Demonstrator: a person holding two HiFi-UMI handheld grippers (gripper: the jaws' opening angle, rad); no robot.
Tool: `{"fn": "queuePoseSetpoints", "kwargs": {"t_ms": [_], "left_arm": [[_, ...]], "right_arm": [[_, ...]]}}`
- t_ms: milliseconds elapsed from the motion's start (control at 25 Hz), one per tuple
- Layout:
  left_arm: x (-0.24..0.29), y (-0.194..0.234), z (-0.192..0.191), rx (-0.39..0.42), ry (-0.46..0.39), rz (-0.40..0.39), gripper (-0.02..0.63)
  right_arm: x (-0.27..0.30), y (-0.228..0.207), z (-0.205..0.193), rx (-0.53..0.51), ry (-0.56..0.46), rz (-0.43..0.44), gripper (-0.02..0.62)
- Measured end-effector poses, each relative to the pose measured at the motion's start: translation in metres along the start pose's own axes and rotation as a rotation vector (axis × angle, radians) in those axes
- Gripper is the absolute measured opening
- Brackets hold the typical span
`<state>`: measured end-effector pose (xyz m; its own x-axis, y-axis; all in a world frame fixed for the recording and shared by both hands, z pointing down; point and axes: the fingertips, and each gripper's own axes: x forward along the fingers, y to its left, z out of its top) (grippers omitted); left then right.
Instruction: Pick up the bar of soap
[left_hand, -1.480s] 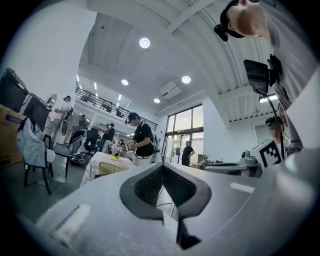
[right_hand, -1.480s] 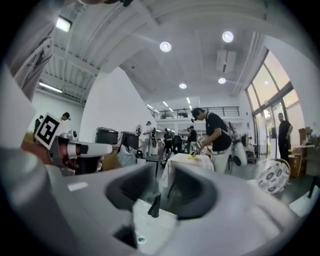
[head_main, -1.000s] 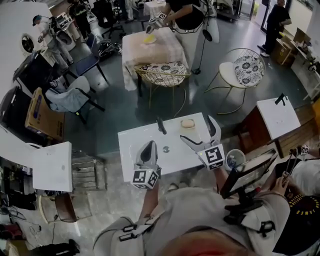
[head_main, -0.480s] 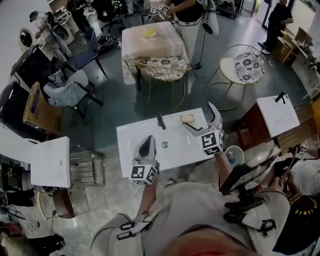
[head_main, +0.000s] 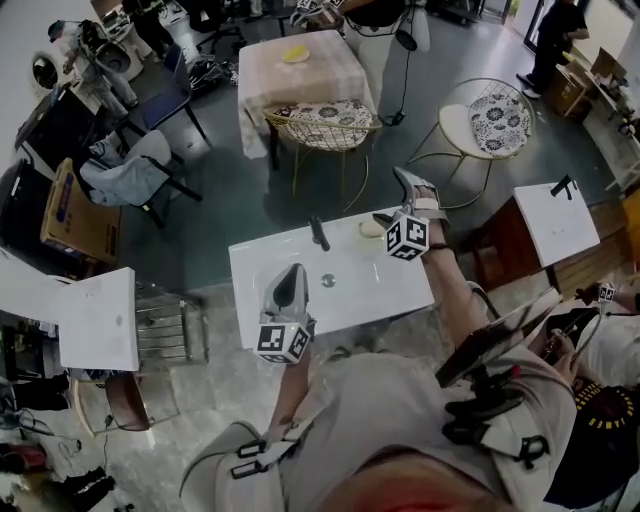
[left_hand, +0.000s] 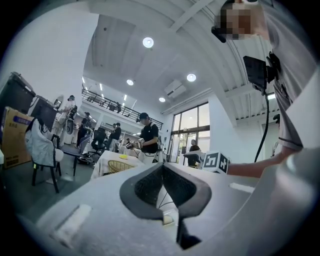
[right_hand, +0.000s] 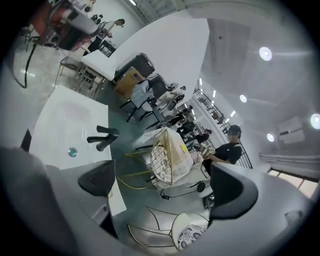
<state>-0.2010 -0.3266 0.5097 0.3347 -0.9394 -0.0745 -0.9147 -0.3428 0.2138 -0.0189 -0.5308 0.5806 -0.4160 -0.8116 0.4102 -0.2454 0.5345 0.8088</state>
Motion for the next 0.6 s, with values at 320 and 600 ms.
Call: {"fn": "queuePoseSetpoints", "kwargs": {"t_ms": [320, 600], "left_arm": [[0.0, 0.012, -0.001, 0.01, 0.006, 0.031, -0.002], [-0.006, 0.021, -0.003, 0.012, 0.019, 0.07, -0.002]], "right_arm": [[0.065, 0.053, -0.055, -0.119, 0.104, 0.226, 0.588], [0.118, 0.11, -0.11, -0.198, 0.212, 0.438, 0.586]]}}
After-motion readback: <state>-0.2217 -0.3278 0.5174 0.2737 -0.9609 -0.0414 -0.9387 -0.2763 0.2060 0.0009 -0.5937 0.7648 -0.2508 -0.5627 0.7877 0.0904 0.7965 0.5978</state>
